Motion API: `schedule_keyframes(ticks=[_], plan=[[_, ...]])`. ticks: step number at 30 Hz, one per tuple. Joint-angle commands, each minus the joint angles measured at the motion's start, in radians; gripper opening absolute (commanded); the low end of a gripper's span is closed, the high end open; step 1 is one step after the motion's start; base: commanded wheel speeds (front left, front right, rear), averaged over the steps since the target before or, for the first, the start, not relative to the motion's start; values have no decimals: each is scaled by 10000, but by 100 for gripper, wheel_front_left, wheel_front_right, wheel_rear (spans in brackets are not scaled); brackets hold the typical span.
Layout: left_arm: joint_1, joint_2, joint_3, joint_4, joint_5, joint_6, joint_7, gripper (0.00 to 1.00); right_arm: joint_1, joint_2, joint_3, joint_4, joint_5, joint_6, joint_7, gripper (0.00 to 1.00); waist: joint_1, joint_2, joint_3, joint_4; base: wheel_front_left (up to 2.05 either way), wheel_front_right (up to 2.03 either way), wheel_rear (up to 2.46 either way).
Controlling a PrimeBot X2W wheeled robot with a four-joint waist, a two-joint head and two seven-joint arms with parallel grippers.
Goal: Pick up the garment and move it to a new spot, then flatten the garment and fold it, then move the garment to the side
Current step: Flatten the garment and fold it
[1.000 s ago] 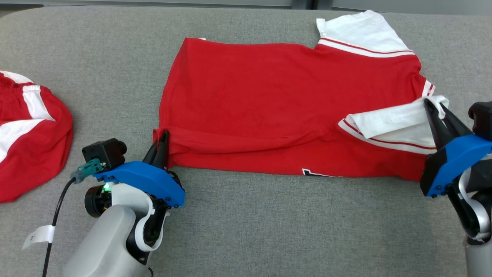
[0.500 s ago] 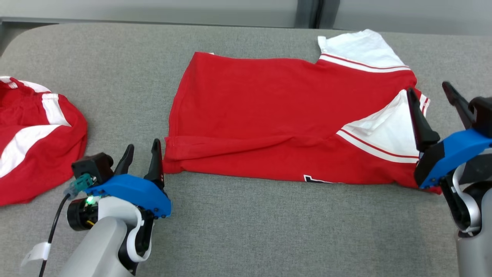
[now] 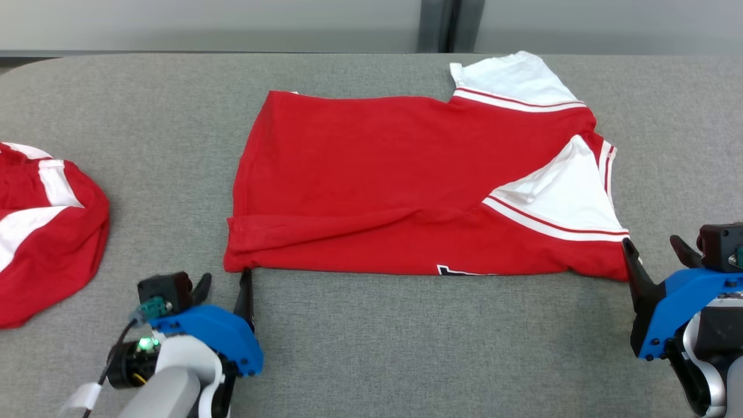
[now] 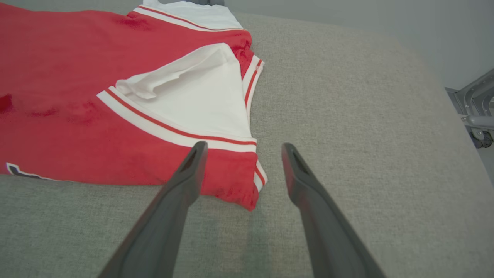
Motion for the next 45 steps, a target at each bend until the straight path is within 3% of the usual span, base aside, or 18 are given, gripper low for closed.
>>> schedule_keyframes(ticks=[1, 13, 25, 26, 27, 28, 29, 38, 45], plan=[[-365, -2, 71, 62, 56, 99, -30, 100, 16, 54, -49, -22, -69, 1, 33, 100, 1, 0, 67, -35, 0, 0, 0], [-1198, -211, 156, 994, -13, 382, 342, 100, -571, 194, -154, 888, -41, 1, 78, 100, 1, 0, 715, -226, 0, 0, 0], [-1343, -431, -396, 1973, -327, 319, 1980, 100, -1013, 198, -135, 2326, 101, 1, 530, 100, 1, 0, 1093, -81, 0, 0, 0], [-1363, -462, -428, 2011, -361, 276, 2116, 88, -1010, 209, -61, 2424, 165, 3, 600, 84, 1, 0, 1106, -61, 0, 0, 0], [-1359, -485, -486, 2059, -414, 232, 2307, 44, -1012, 223, 15, 2491, 228, 5, 669, 27, 1, 0, 1117, -45, 0, 0, 0], [-1353, -509, -532, 2087, -437, 168, 2410, 19, -1004, 248, 106, 2531, 276, 8, 714, 0, 1, 0, 1129, -29, 0, 0, 0], [-1354, -522, -550, 2101, -465, 125, 2470, 0, -983, 254, 180, 2540, 301, 15, 754, 0, 1, 0, 1139, -17, 0, 0, 0], [-1213, -586, -362, 1887, -778, -330, 2060, 0, -818, 207, -27, 1878, 262, 1, 451, 0, 1, 0, 982, 48, 0, 0, 0], [-583, -55, -62, 768, -955, -353, 1630, 0, -182, 184, -301, 916, 421, 0, 481, 0, 1, 0, 422, 76, 0, 0, 0]])
